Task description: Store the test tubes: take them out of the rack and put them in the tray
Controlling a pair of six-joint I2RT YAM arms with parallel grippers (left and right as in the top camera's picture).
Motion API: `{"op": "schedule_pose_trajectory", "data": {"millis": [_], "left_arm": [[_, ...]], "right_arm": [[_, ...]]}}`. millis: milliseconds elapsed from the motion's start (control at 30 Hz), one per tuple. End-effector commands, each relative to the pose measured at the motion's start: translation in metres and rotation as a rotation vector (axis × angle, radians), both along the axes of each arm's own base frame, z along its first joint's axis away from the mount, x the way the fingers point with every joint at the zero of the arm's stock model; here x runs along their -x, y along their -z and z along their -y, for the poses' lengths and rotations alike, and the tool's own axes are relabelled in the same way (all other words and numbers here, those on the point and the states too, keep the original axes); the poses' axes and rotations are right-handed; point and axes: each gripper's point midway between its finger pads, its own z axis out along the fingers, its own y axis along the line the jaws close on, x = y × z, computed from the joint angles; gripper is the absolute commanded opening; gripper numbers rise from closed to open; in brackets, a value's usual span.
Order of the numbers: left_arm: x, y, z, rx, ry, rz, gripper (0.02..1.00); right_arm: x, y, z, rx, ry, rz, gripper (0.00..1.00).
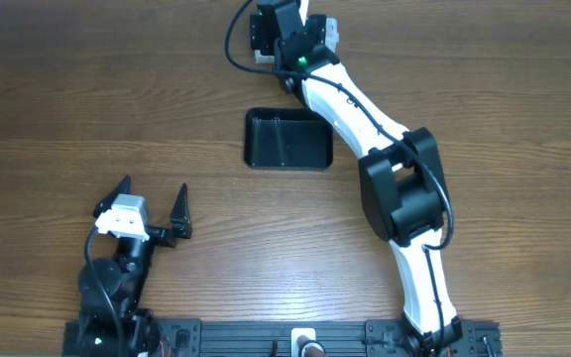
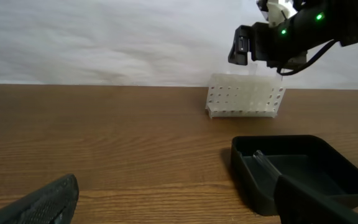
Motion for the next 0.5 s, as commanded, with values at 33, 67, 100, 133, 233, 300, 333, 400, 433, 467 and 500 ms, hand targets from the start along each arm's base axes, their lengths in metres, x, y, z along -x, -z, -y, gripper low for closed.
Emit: {"op": "schedule_pose_trajectory", "data": {"millis": [33,67,100,133,233,300,333,400,433,467,500], "left_arm": [[0.0,0.002,0.0,-0.007,0.001,-0.001,1.0],[0.0,0.002,0.0,-0.007,0.001,-0.001,1.0],[0.0,0.002,0.0,-0.007,0.001,-0.001,1.0],[0.0,0.002,0.0,-0.007,0.001,-0.001,1.0],[0.0,0.002,0.0,-0.007,0.001,-0.001,1.0],[0.0,0.002,0.0,-0.007,0.001,-0.001,1.0],[0.0,0.002,0.0,-0.007,0.001,-0.001,0.998],[0.0,0.002,0.0,-0.007,0.001,-0.001,1.0],[0.0,0.002,0.0,-0.007,0.001,-0.001,1.0],[0.0,0.002,0.0,-0.007,0.001,-0.001,1.0],[0.0,0.002,0.0,-0.007,0.001,-0.001,1.0]], "right_arm": [[-0.016,0.006,0.016,0.005,0.058,0.023,0.95],[-0.017,0.007,0.016,0.003,0.059,0.025,0.952],[-0.018,0.008,0.017,0.002,0.061,0.027,0.952],[-0.019,0.009,0.018,0.001,0.063,0.028,0.95],[-0.022,0.011,0.018,-0.003,0.064,0.034,0.947],[-0.023,0.012,0.019,-0.005,0.066,0.039,0.939],[-0.024,0.013,0.018,-0.006,0.066,0.041,0.936],[-0.025,0.014,0.018,-0.009,0.066,0.046,0.932],[-0.026,0.014,0.017,-0.011,0.066,0.051,0.925],[-0.027,0.014,0.017,-0.013,0.065,0.053,0.921],[-0.027,0.015,0.016,-0.015,0.064,0.056,0.915]]}}
